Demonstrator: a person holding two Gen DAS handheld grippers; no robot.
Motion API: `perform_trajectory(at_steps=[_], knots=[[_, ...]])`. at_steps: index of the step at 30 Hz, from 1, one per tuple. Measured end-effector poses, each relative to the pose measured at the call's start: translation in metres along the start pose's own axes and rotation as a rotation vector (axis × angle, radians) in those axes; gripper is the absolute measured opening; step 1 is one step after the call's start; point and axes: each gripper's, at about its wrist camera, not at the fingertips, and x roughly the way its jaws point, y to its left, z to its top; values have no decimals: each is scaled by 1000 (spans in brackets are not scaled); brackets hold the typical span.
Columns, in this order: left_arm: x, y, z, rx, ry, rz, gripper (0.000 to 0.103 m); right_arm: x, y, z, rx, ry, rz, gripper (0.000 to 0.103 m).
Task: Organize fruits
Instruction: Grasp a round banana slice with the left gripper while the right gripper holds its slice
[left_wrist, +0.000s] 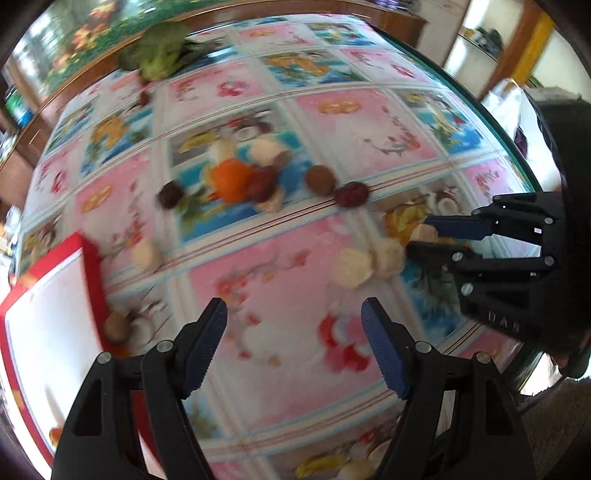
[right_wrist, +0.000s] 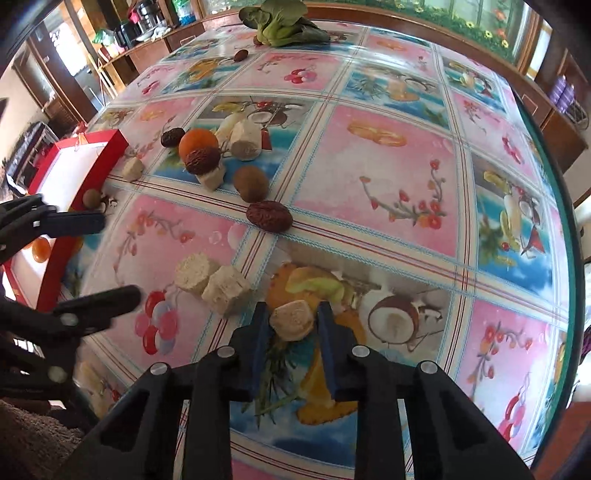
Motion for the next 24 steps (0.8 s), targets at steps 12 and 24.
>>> perform_trajectory(at_steps=[12,24], knots=[[34,-18,27,111,4,-22,60,-10,-21,-16,88,-7,75,25],[26,-6,24,39,-9,-73,29,-7,-15,-14,101,0,36,25]])
